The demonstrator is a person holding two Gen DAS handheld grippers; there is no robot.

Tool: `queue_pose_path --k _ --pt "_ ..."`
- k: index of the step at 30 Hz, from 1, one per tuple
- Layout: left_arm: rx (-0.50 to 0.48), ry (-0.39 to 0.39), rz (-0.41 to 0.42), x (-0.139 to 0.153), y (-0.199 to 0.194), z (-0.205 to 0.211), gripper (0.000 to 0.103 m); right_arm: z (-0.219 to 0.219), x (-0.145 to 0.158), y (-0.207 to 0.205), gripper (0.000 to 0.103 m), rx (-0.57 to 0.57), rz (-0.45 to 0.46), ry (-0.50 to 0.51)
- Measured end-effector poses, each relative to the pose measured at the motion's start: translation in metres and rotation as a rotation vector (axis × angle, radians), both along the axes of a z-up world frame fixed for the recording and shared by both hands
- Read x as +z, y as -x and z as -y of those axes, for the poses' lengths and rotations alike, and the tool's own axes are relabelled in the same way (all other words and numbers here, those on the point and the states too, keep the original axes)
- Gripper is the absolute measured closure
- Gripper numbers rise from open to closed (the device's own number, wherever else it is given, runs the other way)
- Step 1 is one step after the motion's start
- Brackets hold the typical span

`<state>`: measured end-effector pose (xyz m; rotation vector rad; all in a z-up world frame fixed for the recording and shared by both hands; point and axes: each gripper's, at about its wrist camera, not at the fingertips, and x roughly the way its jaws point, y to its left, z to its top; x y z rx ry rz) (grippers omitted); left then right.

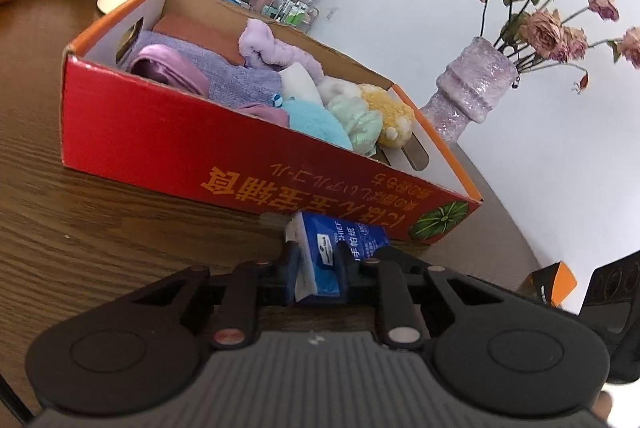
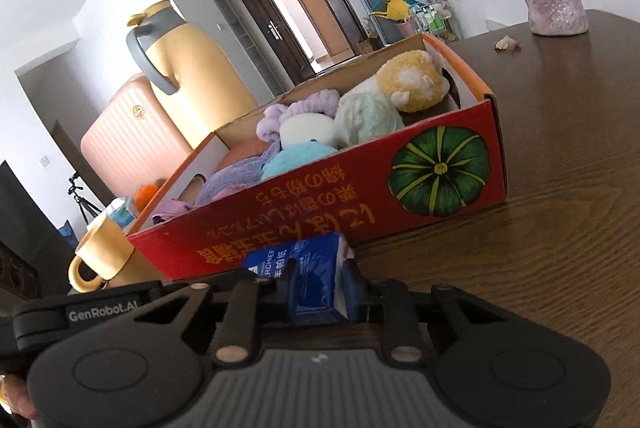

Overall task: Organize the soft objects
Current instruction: 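Close both grippers on the blue tissue pack and lift it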

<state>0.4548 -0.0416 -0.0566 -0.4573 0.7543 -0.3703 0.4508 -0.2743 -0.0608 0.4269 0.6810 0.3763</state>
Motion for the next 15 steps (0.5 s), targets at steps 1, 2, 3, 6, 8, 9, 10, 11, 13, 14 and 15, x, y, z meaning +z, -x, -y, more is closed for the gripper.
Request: queue_pose_path --k 1,2,3,6,8,9,10,11,13,14,15 --pt "-0.004 -0.012 0.006 0.001 0.002 0.001 0.084 0.000 0.002 0.002 0.085 0.000 -0.009 -0.005" --pt "-0.007 -0.018 0.015 0.004 0.008 0.001 0.085 0.000 0.005 0.008 0.085 -0.006 -0.016 -0.009" --pt "-0.002 -0.019 0.018 0.009 0.016 0.002 0.085 0.000 0.009 0.017 0.085 -0.008 -0.010 -0.010" --pt "-0.003 -0.045 0.063 0.028 0.060 0.007 0.085 -0.001 0.024 0.063 0.086 -0.002 0.029 0.006" --pt "-0.002 -0.038 0.079 0.036 0.098 0.008 0.085 0.000 0.033 0.105 0.086 0.009 0.060 0.015" --pt "-0.004 -0.016 0.074 0.038 0.118 0.007 0.085 0.000 0.036 0.127 0.086 0.012 0.081 0.031" --pt "-0.004 0.000 0.068 0.039 0.134 0.007 0.085 0.000 0.038 0.147 0.086 0.016 0.091 0.043" --pt "-0.008 0.009 0.068 0.040 0.155 0.007 0.085 0.000 0.039 0.165 0.086 0.019 0.090 0.053" --pt "-0.016 0.006 0.066 0.038 0.194 0.008 0.085 0.000 0.041 0.204 0.086 0.035 0.099 0.078" --pt "-0.021 0.015 0.057 0.037 0.209 0.008 0.085 0.000 0.042 0.219 0.086 0.032 0.098 0.084" --pt "-0.024 0.023 0.050 0.036 0.220 0.008 0.085 0.000 0.042 0.234 0.087 0.028 0.101 0.089"
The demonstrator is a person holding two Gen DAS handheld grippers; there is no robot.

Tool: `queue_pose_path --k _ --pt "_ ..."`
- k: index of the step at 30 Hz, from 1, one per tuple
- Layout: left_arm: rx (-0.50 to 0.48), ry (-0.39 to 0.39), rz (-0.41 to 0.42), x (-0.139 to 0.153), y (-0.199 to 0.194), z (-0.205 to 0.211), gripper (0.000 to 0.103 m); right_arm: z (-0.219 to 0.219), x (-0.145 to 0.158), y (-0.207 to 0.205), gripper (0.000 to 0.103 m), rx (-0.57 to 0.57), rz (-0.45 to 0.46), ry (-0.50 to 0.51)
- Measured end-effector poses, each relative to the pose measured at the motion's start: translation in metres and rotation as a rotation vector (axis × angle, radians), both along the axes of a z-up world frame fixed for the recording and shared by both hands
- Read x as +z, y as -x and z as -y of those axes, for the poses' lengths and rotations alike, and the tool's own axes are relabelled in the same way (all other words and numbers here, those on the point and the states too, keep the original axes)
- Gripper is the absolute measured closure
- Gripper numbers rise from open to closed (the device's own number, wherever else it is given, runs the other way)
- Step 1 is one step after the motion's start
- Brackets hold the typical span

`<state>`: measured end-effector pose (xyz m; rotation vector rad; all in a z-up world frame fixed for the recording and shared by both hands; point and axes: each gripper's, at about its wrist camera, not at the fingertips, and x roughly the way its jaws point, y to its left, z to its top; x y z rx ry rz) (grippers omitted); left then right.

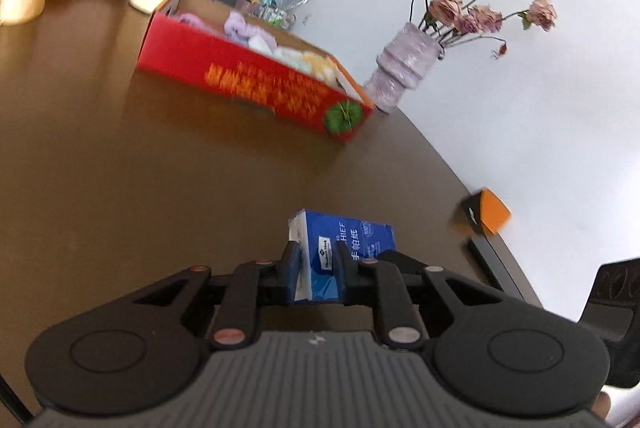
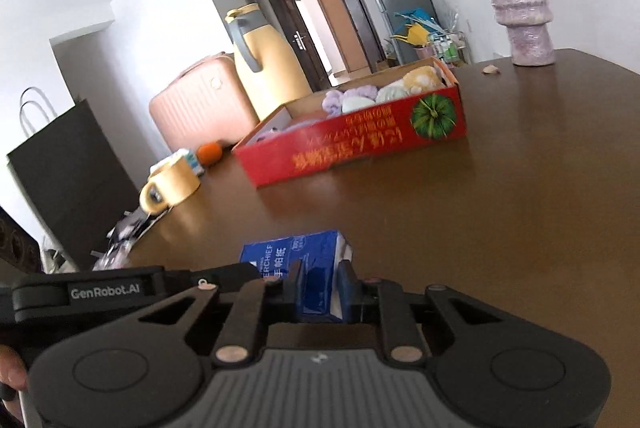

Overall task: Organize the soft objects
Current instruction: 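Close both grippers on the blue tissue pack and lift it, then lower the blue tissue pack into the box and open both grippers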

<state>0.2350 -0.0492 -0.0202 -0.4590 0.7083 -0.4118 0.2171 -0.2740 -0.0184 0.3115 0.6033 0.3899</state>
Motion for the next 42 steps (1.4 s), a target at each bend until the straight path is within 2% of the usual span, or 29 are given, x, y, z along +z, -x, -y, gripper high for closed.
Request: queue_pose_path --k 4,10,14,17,20,23,26,28,32,35,38,42 --pt "-0.015 -0.018 -0.002 0.005 0.034 0.005 0.085 0.002 0.005 0.038 0.087 -0.027 0.033 0.015" --pt "-0.036 -0.014 0.041 0.020 0.051 0.015 0.085 0.011 0.016 0.067 0.087 -0.063 0.089 0.003" --pt "-0.046 -0.006 0.058 0.026 0.051 0.023 0.085 0.017 0.022 0.068 0.087 -0.087 0.109 -0.006" --pt "-0.050 0.009 0.078 0.035 0.034 0.027 0.085 0.021 0.034 0.055 0.087 -0.102 0.138 0.007" --pt "-0.053 0.016 0.121 0.053 0.000 0.037 0.085 0.024 0.056 0.022 0.087 -0.118 0.189 0.047" --pt "-0.058 0.040 0.158 0.073 -0.053 0.044 0.085 0.030 0.086 -0.031 0.087 -0.131 0.221 0.067" --pt "-0.049 0.088 0.156 0.088 -0.125 0.048 0.086 0.037 0.109 -0.101 0.088 -0.131 0.216 0.090" --pt "-0.033 0.108 0.127 0.087 -0.173 0.052 0.086 0.042 0.113 -0.157 0.088 -0.142 0.173 0.102" --pt "-0.026 0.148 -0.001 0.062 -0.258 0.055 0.087 0.045 0.099 -0.246 0.088 -0.170 0.071 0.127" --pt "-0.025 0.145 -0.077 0.034 -0.303 0.058 0.087 0.040 0.077 -0.296 0.088 -0.172 -0.001 0.184" --pt "-0.021 0.089 -0.137 0.008 -0.329 0.062 0.086 0.027 0.046 -0.323 0.088 -0.157 -0.057 0.279" --pt "-0.045 -0.042 -0.171 -0.011 -0.345 0.074 0.087 0.010 0.022 -0.336 0.088 -0.142 -0.079 0.364"
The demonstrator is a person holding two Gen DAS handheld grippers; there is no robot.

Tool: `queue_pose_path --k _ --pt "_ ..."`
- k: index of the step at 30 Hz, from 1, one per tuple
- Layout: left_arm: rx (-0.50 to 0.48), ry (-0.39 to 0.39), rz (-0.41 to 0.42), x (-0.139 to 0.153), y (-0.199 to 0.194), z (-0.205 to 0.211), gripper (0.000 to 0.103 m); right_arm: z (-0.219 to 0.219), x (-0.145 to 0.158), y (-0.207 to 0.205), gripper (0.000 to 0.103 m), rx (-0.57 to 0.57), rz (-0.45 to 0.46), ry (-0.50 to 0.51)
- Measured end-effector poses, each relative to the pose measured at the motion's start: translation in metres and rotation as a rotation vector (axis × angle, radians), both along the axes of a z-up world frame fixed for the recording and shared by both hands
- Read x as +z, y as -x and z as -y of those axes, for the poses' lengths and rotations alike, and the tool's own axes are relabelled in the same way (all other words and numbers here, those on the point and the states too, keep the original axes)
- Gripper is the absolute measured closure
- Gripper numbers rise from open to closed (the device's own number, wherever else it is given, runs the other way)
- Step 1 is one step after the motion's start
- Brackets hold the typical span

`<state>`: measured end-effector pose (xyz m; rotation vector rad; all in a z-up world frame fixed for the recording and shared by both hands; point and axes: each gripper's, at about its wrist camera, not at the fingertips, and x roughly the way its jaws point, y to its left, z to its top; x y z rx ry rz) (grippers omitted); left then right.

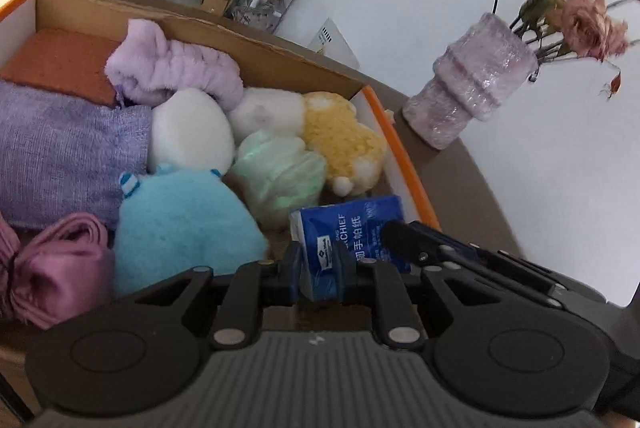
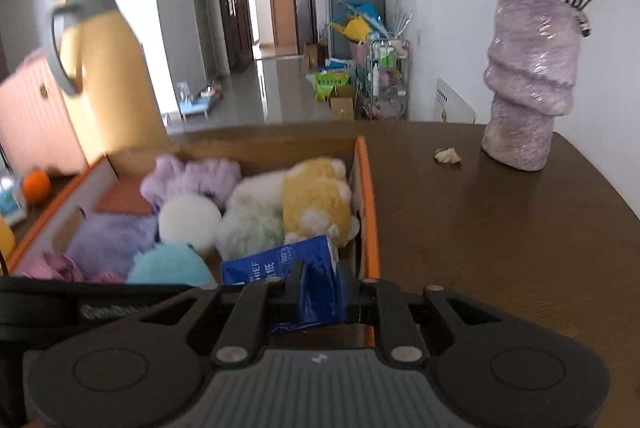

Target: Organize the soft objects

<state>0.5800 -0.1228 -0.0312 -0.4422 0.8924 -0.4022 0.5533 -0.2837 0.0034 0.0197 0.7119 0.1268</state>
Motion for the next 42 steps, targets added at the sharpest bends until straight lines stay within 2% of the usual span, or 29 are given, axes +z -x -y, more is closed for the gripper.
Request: queue_pose_path --k 3,8,10,15,19,22,23,24,25,26,27,28,30,35,42 --pt "-0.017 -0.032 0.024 0.000 0.001 -0.001 0.087 -0.012 -0.011 -0.006 0.098 0.012 0.007 0.091" --pt "-0.033 -0.086 0.080 0.019 0.013 -0.014 0.086 -0.014 0.001 -0.005 0.091 0.016 0.010 0.110" --pt "-0.030 -0.100 0.115 0.036 0.024 -0.024 0.086 -0.012 0.016 0.002 0.090 0.013 0.027 0.110" --pt "0.032 -0.217 0.221 0.090 0.060 -0.060 0.086 -0.006 0.070 0.035 0.090 0.024 0.102 0.101" --pt "0.101 -0.346 0.313 0.127 0.103 -0.093 0.084 0.001 0.113 0.071 0.081 0.035 0.166 0.064" --pt "0.173 -0.426 0.372 0.140 0.135 -0.111 0.062 0.004 0.130 0.099 0.074 0.046 0.212 0.023" --pt "0.208 -0.454 0.404 0.142 0.147 -0.116 0.043 0.003 0.133 0.109 0.071 0.048 0.232 0.011" --pt "0.245 -0.475 0.436 0.142 0.158 -0.120 0.027 0.002 0.133 0.117 0.061 0.049 0.256 0.004" --pt "0.289 -0.495 0.476 0.142 0.171 -0.124 0.024 0.000 0.132 0.128 0.042 0.047 0.307 -0.002" --pt "0.317 -0.503 0.507 0.141 0.180 -0.127 0.023 -0.002 0.129 0.138 0.030 0.038 0.362 -0.002" --pt "0.340 -0.508 0.538 0.140 0.190 -0.129 0.022 -0.004 0.125 0.148 0.013 0.020 0.424 -0.001" --pt "0.347 -0.510 0.552 0.139 0.196 -0.129 0.021 -0.005 0.120 0.159 0.009 0.001 0.489 0.004" --pt "0.344 -0.505 0.568 0.138 0.208 -0.130 0.018 -0.006 0.115 0.171 0.009 -0.016 0.537 0.017" --pt "0.344 -0.482 0.620 0.143 0.233 -0.128 0.010 -0.004 0.113 0.188 0.009 -0.040 0.539 -0.014" --pt "0.351 -0.478 0.631 0.149 0.261 -0.130 0.007 -0.005 0.119 0.225 0.007 -0.045 0.559 -0.033"
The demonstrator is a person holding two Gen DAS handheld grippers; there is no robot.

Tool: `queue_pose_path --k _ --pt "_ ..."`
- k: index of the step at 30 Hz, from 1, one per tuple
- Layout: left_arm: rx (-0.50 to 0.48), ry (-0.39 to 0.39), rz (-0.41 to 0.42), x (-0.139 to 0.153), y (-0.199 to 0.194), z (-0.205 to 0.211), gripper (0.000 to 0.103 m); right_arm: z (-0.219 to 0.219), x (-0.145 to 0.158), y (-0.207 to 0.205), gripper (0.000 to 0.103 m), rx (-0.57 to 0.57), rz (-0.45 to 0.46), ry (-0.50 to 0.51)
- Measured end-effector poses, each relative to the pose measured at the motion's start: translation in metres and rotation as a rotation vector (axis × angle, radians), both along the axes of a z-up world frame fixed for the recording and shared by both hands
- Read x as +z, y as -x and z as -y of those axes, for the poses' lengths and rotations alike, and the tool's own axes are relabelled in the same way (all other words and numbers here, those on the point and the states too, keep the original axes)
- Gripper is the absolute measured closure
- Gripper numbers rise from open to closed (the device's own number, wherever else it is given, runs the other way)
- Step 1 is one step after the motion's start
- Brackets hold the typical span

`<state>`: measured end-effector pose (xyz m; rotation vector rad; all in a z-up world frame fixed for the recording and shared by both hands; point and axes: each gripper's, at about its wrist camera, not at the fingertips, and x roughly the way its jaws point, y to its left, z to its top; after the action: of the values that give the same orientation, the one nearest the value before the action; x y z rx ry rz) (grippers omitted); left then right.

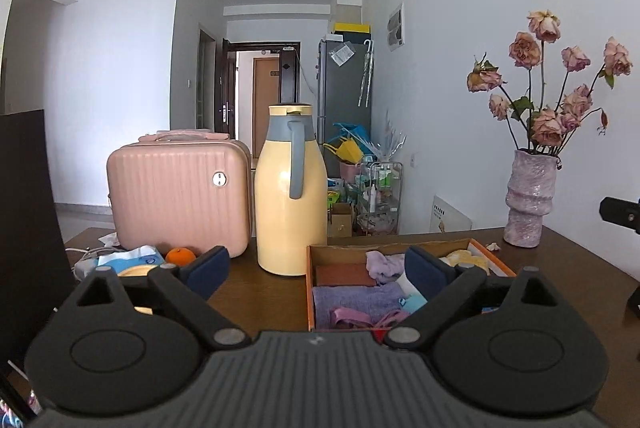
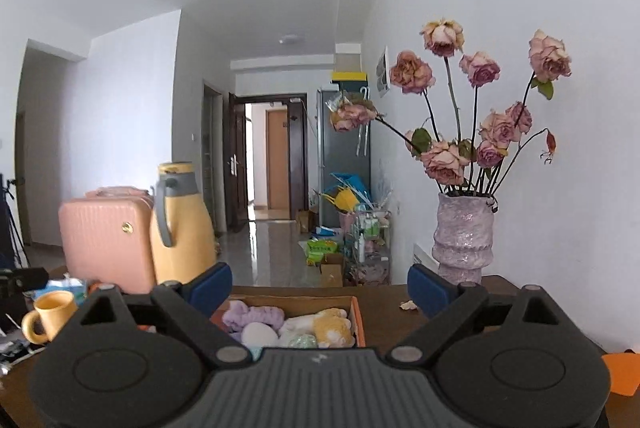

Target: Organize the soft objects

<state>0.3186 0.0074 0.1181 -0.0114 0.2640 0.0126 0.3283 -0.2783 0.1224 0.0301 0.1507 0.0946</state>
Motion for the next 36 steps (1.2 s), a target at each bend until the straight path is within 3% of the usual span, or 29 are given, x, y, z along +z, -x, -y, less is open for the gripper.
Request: queue_pose_path --k 8,14,19,21,26,36 --pt "-0.007 -0.018 0.035 -0.013 0.082 0.001 0.000 0.002 -0.015 0.081 0.005 0.026 -0.044 -0.024" --pt "-0.054 -0.026 0.092 -0.040 0.179 -0.001 0.000 -0.002 -0.044 0.177 0.004 0.043 -0.048 -0.020" --pt "-0.045 -0.059 0.062 -0.065 0.239 -0.004 0.000 -0.017 -0.074 0.252 0.000 0.090 -0.044 0.026" --pt "-0.030 -0.058 0.073 -0.071 0.263 -0.010 0.000 -0.022 -0.087 0.273 0.000 0.057 -0.057 0.004" --pt "0.031 -0.074 0.069 -0.081 0.304 -0.023 0.000 -0.030 -0.110 0.296 0.000 0.082 -0.122 -0.036" --pt "-0.001 -0.054 0.080 -0.073 0.311 -0.021 0.000 -0.034 -0.106 0.302 0.000 0.047 -0.096 -0.069"
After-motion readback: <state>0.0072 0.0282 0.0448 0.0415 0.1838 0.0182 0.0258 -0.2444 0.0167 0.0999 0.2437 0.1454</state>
